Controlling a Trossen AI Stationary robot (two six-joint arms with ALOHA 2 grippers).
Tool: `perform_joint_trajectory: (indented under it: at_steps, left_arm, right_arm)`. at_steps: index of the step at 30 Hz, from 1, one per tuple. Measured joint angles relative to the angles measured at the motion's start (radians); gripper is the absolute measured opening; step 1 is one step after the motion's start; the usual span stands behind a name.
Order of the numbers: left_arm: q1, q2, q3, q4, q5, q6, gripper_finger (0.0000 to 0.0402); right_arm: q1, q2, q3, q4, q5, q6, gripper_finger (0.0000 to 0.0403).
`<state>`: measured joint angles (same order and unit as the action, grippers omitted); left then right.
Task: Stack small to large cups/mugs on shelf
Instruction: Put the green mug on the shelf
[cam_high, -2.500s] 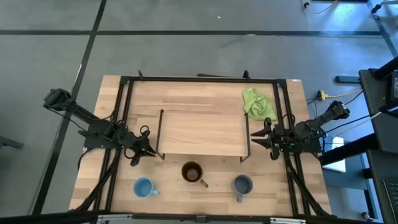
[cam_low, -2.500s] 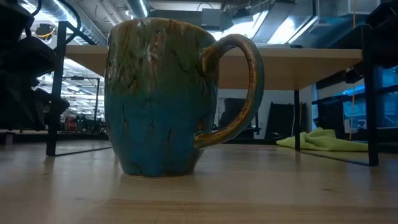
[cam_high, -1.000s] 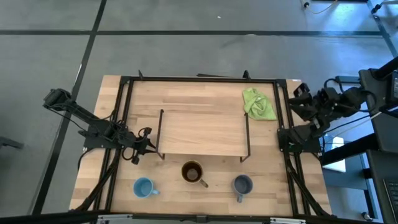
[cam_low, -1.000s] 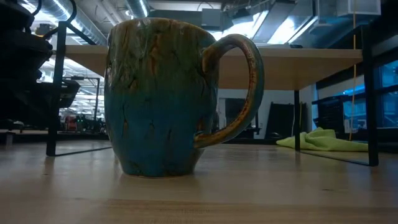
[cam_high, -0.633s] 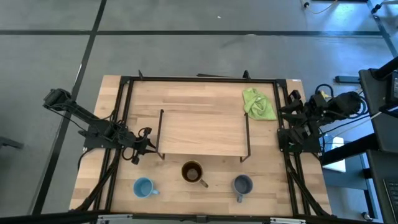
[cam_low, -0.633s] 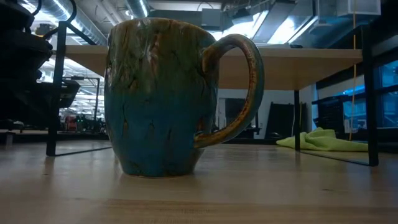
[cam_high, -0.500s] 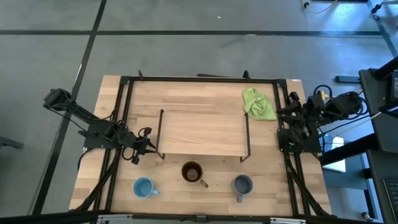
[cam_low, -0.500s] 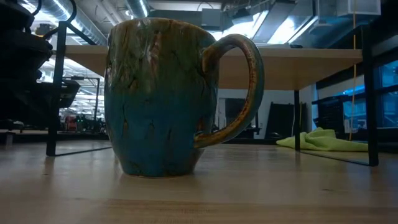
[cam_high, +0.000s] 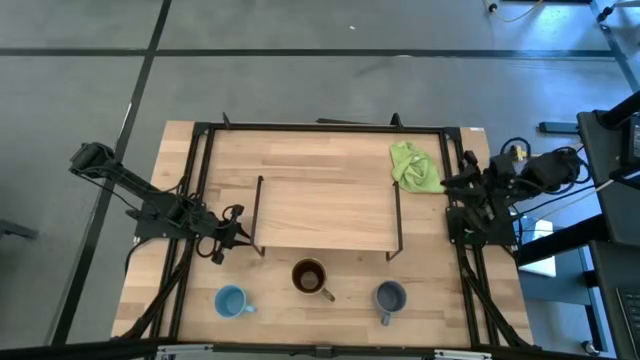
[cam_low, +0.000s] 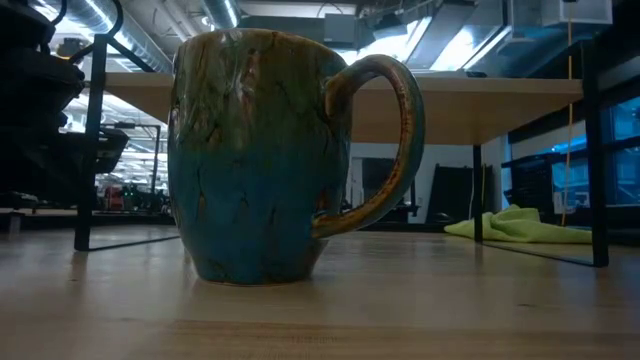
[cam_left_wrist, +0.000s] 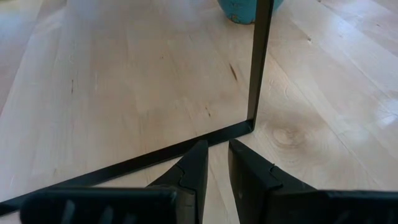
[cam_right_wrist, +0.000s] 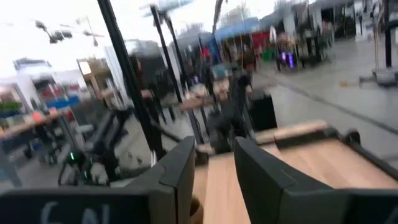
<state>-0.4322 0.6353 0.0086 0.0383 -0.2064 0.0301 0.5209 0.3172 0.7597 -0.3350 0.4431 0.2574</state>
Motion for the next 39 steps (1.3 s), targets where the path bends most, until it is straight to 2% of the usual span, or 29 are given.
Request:
perform_joint_trajectory:
  at_steps: [4, 9, 14, 23, 29, 39]
  left_arm:
    - [0.0, 0.0, 0.0, 0.0, 0.0, 0.0, 0.0059]
    - [0.0, 0.0, 0.0, 0.0, 0.0, 0.0, 0.0059]
    - [0.0, 0.0, 0.0, 0.0, 0.0, 0.0, 0.0059]
    - [0.0, 0.0, 0.0, 0.0, 0.0, 0.0, 0.0059]
    - [0.0, 0.0, 0.0, 0.0, -0.001, 0.0, 0.0059]
    - [0.0, 0.0, 0.0, 0.0, 0.002, 0.0, 0.0059]
  right_arm:
    - [0.0, 0.012, 0.002, 0.017, 0.015, 0.034, 0.0116]
    - [0.0, 0.012, 0.002, 0.029, 0.001, -0.053, 0.0116]
    - [0.0, 0.013, 0.001, 0.026, 0.0, -0.052, 0.0116]
    - [0.0, 0.013, 0.001, 0.056, 0.0, 0.024, 0.0116]
    - [0.0, 0.013, 0.001, 0.07, 0.129, 0.056, 0.0116]
    - [0.0, 0.015, 0.001, 0.093, 0.132, 0.131, 0.0116]
